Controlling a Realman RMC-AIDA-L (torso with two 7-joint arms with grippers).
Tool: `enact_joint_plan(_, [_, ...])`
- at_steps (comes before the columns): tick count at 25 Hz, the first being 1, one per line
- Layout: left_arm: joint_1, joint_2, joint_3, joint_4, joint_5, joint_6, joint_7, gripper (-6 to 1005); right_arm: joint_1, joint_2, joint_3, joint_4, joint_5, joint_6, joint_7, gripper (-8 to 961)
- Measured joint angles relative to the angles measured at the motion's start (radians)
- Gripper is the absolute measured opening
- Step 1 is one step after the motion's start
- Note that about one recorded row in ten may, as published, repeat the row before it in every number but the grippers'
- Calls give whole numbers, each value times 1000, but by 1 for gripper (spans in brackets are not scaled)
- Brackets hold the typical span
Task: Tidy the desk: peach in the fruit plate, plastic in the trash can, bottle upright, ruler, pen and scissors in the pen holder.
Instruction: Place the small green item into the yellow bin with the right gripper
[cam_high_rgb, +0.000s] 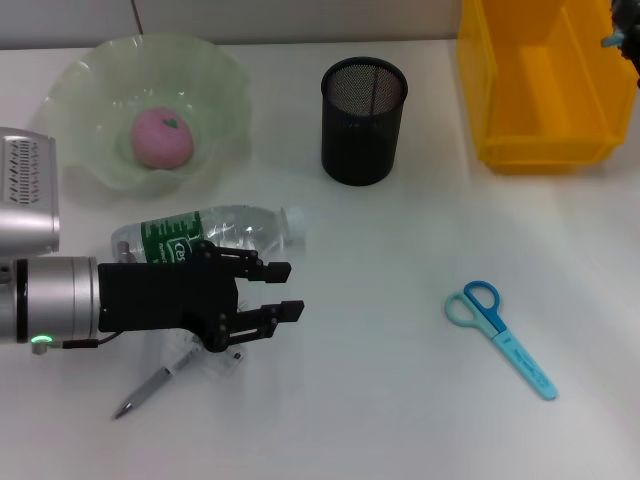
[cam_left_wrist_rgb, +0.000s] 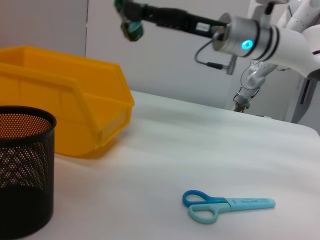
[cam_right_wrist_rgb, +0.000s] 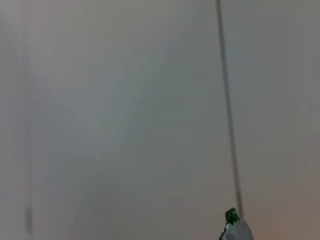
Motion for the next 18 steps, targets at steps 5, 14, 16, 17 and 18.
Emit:
enact_joint_plan(5, [1, -1, 0, -3, -1, -3, 11, 453, 57, 1, -7, 28, -5, 158, -2, 193])
enact_joint_plan(14, [0, -1, 0, -2, -17, -2, 12, 453, 109, 1, -19, 87, -8, 279, -27, 253])
enact_joint_plan(16, [0, -1, 0, -2, -19, -3, 12, 453, 114, 1, -19, 88, -8, 293, -27, 276])
enact_joint_plan(17, [0, -1, 0, -2, -19, -3, 12, 453, 115, 1, -20, 89, -8, 296, -30, 288])
enact_joint_plan(18, [0, -1, 0, -2, -19, -3, 12, 453, 116, 2, -20, 89, -8, 297, -34, 300])
